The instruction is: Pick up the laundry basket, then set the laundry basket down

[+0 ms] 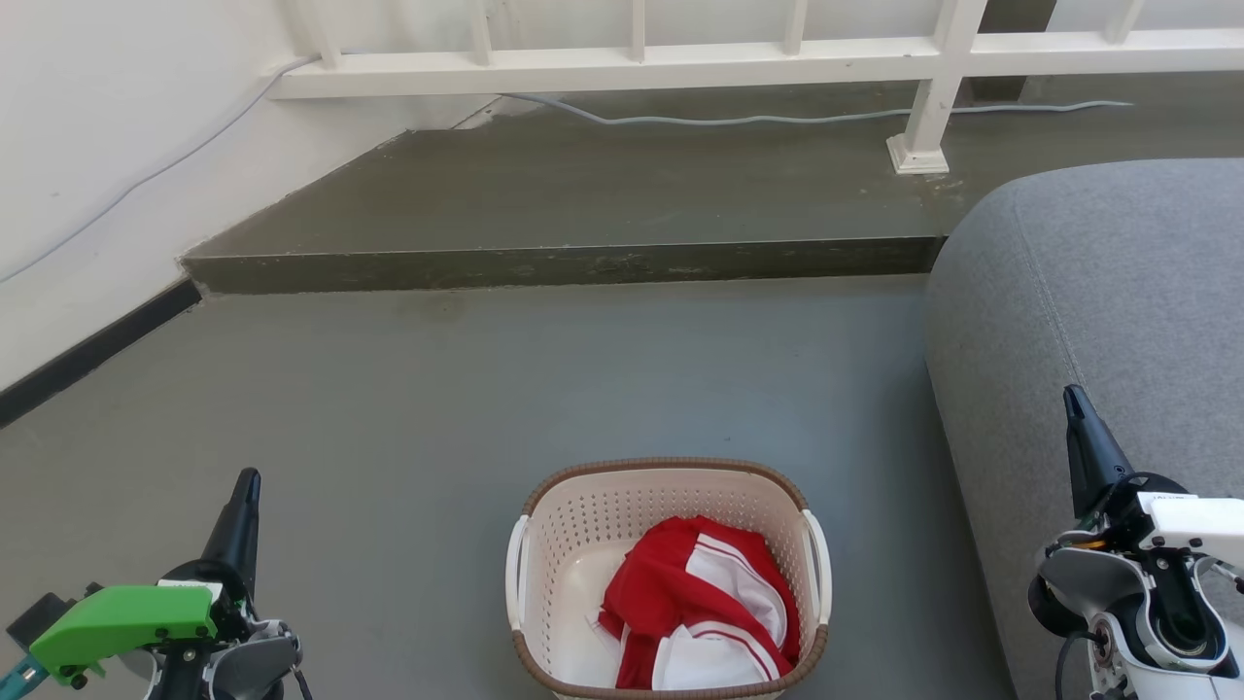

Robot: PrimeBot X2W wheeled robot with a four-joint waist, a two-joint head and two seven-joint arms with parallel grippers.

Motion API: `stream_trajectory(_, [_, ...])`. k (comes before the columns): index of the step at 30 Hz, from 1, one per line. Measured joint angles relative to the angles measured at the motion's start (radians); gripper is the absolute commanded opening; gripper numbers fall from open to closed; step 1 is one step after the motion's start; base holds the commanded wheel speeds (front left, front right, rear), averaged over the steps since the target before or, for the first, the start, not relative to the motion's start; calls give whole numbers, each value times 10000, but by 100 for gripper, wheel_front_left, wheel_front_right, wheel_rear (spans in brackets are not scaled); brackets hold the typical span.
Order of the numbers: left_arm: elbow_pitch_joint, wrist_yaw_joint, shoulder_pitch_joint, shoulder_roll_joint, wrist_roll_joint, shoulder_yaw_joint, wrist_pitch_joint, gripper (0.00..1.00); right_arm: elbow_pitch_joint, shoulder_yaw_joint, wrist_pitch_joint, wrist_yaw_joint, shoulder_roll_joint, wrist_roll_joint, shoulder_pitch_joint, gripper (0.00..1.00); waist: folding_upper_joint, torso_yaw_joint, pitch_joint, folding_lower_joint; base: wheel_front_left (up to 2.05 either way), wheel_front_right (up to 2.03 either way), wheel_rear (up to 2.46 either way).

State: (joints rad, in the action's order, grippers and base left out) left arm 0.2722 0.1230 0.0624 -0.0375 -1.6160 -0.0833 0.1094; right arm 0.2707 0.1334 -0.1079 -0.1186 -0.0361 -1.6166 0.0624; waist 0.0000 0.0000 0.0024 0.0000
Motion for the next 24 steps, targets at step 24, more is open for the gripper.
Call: stream_trajectory(24, [0,0,0,0,0,0,0,0,0,0,0,0,0,0,0,0,0,0,0,0,0,0,0])
